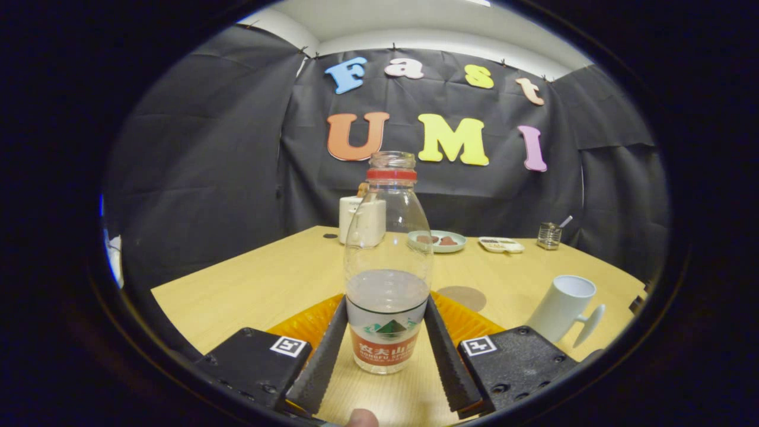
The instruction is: Take the bottle from table, then pour the juice into the cup, finally place the bottle on the coaster
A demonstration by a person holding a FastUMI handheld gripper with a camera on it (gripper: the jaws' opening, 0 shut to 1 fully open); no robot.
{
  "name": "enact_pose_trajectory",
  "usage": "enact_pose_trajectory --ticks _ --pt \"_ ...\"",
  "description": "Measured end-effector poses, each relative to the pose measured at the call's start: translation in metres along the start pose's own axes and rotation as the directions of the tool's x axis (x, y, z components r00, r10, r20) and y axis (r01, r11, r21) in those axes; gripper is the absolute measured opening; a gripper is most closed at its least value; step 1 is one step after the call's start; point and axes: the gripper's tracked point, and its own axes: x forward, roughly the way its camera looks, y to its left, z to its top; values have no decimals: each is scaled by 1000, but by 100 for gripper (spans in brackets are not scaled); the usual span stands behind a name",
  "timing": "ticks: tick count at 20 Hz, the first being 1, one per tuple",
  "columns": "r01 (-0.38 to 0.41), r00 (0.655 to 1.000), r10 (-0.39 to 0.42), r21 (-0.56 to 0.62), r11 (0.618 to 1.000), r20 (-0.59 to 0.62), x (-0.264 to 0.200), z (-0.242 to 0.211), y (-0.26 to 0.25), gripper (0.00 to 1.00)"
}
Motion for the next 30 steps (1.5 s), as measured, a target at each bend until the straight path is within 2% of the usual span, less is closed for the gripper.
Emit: enact_pose_trajectory --ticks 6,8,11,15,18,23,26,27,30 --pt "-52 998 44 162 985 50 -29 47 -15 79" --pt "-71 997 57 270 960 58 -34 59 -25 78" --pt "-83 996 56 434 897 74 -35 67 -43 78" --pt "-123 992 94 610 783 79 -33 68 -52 77" --pt "-194 980 155 727 659 121 -34 73 -48 76" --pt "-202 978 141 852 482 153 -32 72 -62 76" --pt "-218 974 124 920 325 187 -35 81 -71 76" --pt "-217 975 116 932 290 191 -34 83 -74 76" --pt "-190 981 99 949 253 169 -33 79 -80 76"
